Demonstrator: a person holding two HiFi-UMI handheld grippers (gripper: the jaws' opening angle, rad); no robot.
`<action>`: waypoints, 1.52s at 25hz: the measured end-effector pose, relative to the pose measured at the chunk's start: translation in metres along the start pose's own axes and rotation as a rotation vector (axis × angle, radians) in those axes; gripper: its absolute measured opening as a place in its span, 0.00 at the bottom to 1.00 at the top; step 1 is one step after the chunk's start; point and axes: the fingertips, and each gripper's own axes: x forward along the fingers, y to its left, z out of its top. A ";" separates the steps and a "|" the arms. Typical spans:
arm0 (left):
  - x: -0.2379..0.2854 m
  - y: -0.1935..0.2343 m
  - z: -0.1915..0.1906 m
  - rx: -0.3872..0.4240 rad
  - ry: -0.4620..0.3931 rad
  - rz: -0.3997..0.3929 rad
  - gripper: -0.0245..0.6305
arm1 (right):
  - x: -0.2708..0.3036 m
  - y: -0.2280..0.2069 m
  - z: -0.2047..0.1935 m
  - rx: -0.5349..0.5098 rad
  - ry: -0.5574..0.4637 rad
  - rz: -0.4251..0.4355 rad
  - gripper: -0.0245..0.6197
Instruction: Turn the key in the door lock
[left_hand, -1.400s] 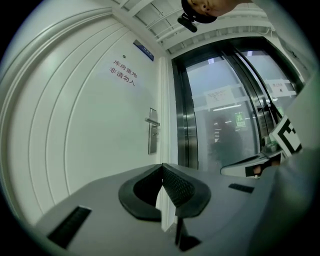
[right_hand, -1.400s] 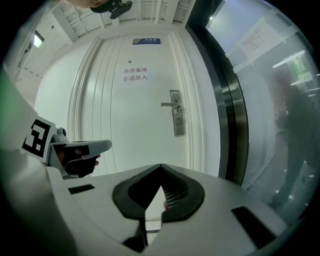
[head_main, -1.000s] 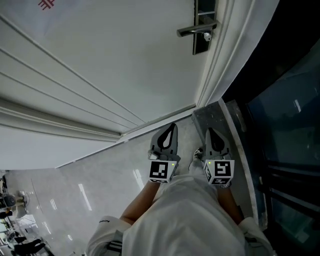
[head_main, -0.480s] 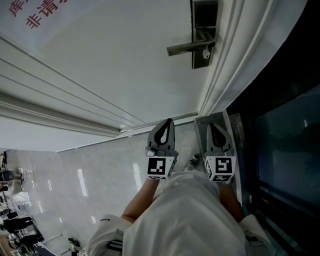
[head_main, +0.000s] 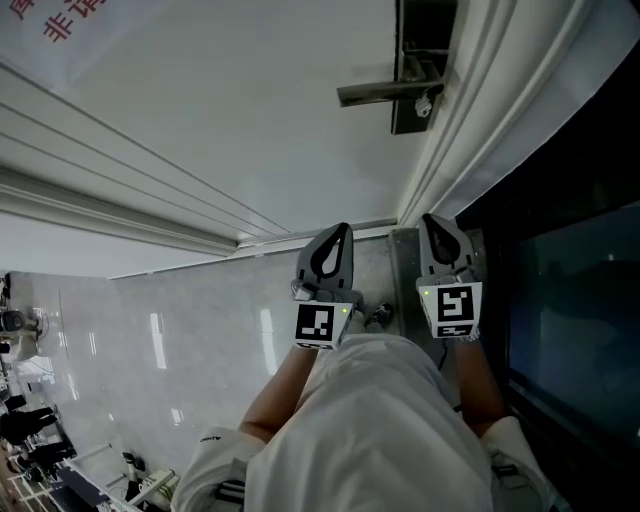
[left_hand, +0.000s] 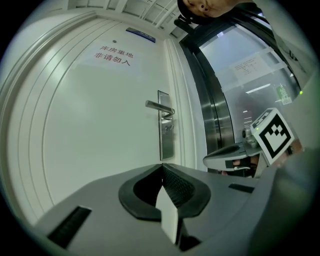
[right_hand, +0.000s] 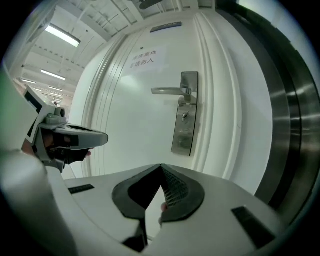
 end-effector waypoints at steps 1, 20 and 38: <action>0.002 0.001 0.001 0.005 -0.005 -0.010 0.05 | 0.005 -0.002 0.006 -0.024 0.000 -0.002 0.04; 0.032 0.022 0.043 -0.018 -0.066 -0.095 0.05 | 0.059 -0.049 0.108 -0.852 0.132 -0.235 0.07; 0.031 0.038 0.040 -0.032 -0.063 -0.112 0.05 | 0.089 -0.055 0.118 -1.122 0.180 -0.320 0.18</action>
